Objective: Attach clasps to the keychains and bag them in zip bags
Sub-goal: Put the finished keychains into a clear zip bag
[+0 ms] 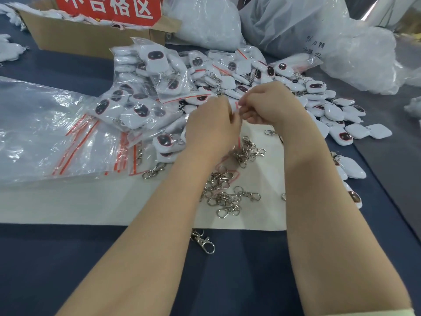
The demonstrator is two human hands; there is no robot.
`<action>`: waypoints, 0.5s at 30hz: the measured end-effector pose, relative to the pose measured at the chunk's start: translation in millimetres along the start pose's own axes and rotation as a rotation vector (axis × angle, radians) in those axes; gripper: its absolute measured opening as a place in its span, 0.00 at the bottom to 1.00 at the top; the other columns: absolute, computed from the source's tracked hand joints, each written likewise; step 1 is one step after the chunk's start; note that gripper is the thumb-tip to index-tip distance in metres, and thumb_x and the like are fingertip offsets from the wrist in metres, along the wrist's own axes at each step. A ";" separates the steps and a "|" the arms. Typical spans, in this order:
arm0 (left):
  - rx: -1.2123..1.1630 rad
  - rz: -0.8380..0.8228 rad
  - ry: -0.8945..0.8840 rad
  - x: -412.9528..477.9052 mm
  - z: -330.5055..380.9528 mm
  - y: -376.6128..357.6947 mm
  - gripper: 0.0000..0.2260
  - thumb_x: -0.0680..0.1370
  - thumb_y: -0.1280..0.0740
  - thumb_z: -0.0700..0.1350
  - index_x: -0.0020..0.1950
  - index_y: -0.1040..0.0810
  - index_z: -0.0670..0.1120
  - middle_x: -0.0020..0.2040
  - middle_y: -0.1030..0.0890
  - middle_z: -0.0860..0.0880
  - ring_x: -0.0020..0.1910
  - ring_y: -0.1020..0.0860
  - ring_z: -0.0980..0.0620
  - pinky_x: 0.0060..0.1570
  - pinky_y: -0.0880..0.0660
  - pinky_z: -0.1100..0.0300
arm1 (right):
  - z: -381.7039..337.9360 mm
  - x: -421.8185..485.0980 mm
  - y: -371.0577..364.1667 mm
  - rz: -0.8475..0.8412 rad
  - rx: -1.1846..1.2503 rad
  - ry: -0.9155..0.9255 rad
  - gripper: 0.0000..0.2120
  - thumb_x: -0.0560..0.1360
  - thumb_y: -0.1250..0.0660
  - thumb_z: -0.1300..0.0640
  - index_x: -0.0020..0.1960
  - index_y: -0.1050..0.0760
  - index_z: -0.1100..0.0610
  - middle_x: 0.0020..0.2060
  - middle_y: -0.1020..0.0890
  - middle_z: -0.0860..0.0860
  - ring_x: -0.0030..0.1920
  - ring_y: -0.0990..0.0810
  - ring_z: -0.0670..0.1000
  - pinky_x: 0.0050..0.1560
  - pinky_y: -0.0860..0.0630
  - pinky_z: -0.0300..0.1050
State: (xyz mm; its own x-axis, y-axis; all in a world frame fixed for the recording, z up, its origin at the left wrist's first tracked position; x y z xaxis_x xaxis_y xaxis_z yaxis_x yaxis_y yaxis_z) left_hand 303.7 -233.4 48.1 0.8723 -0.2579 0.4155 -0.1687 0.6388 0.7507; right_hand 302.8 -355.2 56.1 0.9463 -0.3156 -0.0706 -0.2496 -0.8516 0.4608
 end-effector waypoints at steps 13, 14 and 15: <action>0.491 -0.451 -0.260 -14.6 10.3 -23.9 0.18 0.80 0.43 0.50 0.69 0.31 0.47 0.67 0.31 0.44 0.67 0.36 0.43 0.68 0.44 0.51 | 0.8 -1.1 -49.0 -0.161 -0.076 0.075 0.31 0.79 0.56 0.32 0.56 0.18 0.46 0.52 0.16 0.50 0.53 0.21 0.44 0.53 0.32 0.38; 0.475 -0.492 -0.247 -15.2 9.7 -22.1 0.18 0.80 0.42 0.50 0.68 0.31 0.47 0.68 0.32 0.44 0.67 0.36 0.43 0.68 0.44 0.51 | 2.7 -1.7 -50.0 -0.172 -0.040 0.068 0.31 0.79 0.57 0.32 0.58 0.19 0.44 0.56 0.18 0.52 0.58 0.22 0.46 0.56 0.33 0.38; 0.463 -0.529 -0.234 -15.9 9.0 -19.9 0.18 0.79 0.41 0.49 0.69 0.31 0.47 0.68 0.33 0.44 0.68 0.36 0.43 0.69 0.45 0.51 | 4.3 -2.5 -51.7 -0.184 -0.007 0.059 0.31 0.79 0.57 0.32 0.59 0.20 0.43 0.56 0.19 0.52 0.61 0.24 0.47 0.58 0.34 0.38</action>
State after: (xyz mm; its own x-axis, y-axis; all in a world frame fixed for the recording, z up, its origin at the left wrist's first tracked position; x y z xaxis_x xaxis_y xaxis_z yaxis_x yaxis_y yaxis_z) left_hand 289.1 -248.5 31.2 0.7790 -0.6271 -0.0020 0.0256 0.0286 0.9993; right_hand 312.5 -312.2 28.6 0.9863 -0.1292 -0.1027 -0.0695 -0.8896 0.4514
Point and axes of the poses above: each hand's wrist, its own x-axis towards the middle knuckle, its own y-axis out of the back of the hand, z = x × y, the point moved 6 cm from there along x, towards the middle knuckle
